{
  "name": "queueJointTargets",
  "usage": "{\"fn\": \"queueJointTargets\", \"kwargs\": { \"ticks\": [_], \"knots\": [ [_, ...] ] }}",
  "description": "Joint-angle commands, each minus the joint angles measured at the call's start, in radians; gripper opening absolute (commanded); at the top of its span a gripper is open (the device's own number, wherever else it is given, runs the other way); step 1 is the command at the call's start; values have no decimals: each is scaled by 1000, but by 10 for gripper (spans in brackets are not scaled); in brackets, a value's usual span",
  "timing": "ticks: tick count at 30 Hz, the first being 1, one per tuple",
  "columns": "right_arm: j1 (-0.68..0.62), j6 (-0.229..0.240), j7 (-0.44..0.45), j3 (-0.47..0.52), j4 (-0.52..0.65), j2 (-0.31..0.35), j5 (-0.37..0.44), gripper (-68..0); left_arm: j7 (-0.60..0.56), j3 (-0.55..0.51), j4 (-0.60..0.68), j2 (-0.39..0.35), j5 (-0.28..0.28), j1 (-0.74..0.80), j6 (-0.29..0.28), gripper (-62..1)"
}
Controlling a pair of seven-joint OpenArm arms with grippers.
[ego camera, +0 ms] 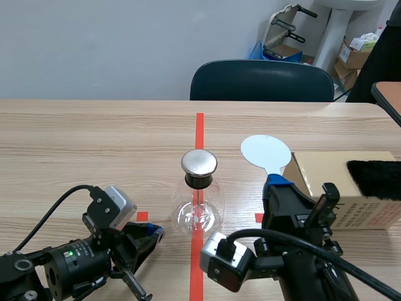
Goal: Do the electroscope experiment
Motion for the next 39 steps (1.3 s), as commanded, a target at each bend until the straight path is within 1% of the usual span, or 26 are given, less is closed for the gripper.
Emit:
{"fn": "queueJointTargets", "kwargs": {
  "ticks": [1,20,24,30,39],
  "knots": [
    [11,-11,-1,3,8,2,-4,-665,-13,-9,13,3,1,1,1,-582],
    [11,-11,-1,3,8,3,-5,-665,-9,-9,13,3,1,9,2,-582],
    [11,-11,4,3,8,3,-24,-665,-9,-9,13,3,1,9,2,-582],
    [11,-11,57,3,8,3,-27,-665,-9,-9,13,3,1,9,2,-582],
    [11,-12,194,3,11,19,-27,-665,-9,-9,13,3,1,9,2,-582]
  ]
}}
